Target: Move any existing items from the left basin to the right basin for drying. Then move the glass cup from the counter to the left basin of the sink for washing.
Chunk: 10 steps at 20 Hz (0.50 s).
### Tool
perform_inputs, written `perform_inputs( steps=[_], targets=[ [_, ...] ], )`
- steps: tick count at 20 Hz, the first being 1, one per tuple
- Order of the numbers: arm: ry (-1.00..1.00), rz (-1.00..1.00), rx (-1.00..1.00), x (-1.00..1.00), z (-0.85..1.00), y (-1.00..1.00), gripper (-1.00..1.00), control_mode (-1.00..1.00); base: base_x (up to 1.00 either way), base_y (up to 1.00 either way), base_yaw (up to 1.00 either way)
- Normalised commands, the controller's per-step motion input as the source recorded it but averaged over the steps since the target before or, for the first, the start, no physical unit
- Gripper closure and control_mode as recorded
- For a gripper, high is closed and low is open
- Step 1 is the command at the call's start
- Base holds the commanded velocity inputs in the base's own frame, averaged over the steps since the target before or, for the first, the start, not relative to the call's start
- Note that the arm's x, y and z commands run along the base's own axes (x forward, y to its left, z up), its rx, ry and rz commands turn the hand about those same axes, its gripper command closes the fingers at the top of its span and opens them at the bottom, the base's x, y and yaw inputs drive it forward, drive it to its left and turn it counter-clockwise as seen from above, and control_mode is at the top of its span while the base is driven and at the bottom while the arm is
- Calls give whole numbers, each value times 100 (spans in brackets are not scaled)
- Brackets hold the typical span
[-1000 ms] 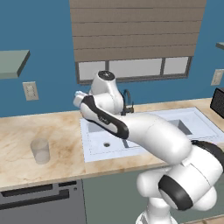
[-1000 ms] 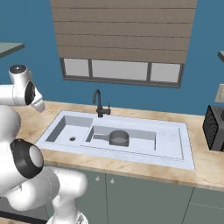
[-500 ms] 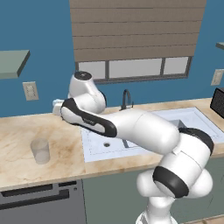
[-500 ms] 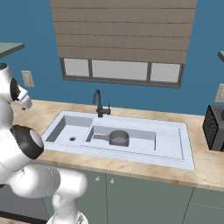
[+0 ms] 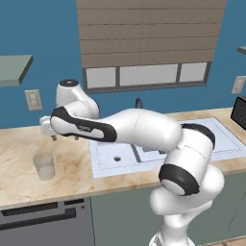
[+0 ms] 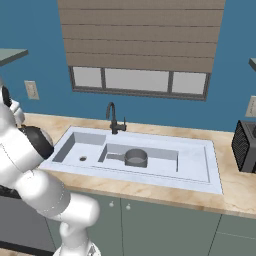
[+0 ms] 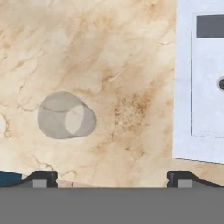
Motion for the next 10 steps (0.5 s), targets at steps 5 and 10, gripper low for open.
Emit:
perform_inputs(
  steps=[5, 10],
  targets=[
    [8, 5, -2, -3, -18, 21, -100, -100, 0, 0, 0],
    [0, 3, 0, -15, -2, 13, -100, -100, 0, 0, 0]
  ],
)
